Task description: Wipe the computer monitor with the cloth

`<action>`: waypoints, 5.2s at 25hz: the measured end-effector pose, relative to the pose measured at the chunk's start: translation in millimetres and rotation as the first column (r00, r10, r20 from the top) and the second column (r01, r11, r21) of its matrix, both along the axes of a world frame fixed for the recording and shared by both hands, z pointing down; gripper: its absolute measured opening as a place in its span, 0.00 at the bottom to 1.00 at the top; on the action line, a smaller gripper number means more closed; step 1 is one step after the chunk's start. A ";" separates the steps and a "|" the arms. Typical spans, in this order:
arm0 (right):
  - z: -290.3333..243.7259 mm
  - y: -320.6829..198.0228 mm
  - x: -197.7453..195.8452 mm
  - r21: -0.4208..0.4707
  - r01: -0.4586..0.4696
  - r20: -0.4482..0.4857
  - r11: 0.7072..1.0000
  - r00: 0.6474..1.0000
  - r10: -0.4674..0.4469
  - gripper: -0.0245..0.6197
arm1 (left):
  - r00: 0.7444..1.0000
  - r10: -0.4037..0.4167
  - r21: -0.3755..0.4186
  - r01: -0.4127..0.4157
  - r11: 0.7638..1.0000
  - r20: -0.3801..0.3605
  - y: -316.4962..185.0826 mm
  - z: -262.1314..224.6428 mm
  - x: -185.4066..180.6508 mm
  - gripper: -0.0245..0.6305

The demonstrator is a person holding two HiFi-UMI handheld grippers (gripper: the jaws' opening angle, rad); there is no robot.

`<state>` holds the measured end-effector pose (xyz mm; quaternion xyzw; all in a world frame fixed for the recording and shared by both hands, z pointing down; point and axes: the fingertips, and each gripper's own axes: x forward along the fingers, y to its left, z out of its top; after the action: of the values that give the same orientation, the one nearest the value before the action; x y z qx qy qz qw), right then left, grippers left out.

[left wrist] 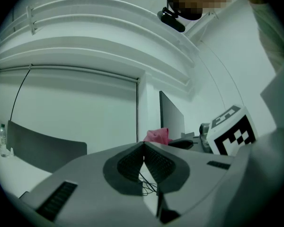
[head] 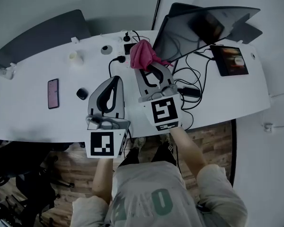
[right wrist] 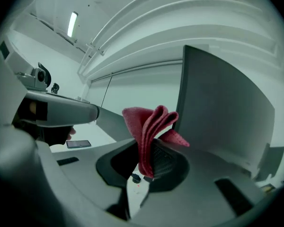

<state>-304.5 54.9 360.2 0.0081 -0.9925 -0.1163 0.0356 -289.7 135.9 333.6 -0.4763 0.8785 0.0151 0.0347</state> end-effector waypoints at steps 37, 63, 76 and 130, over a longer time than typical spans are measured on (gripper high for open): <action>195.6 25.2 10.3 -0.027 0.079 -0.342 0.997 0.936 -0.083 0.12 | 0.987 -0.052 -0.129 0.032 0.991 -0.150 31.8 103.3 5.9 0.06; 223.8 -57.7 14.2 -0.244 0.034 -0.361 0.969 0.925 -0.123 0.12 | 0.972 -0.158 -0.158 0.131 0.979 -0.176 -24.9 112.9 34.9 0.06; 217.5 -172.1 21.9 -0.215 0.083 -0.364 0.973 0.918 -0.159 0.12 | 0.968 -0.161 -0.125 0.139 0.982 -0.191 -143.9 113.3 55.5 0.06; 203.3 -583.5 68.2 -0.013 -0.105 -0.364 0.994 0.927 0.093 0.12 | 0.982 -0.006 -0.088 -0.011 0.996 -0.190 -504.5 128.2 105.2 0.06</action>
<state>-236.3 -528.6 563.4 0.0358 -0.9690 -0.0976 0.2241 -184.5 -368.6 461.9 -0.4750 0.8769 0.0218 -0.0706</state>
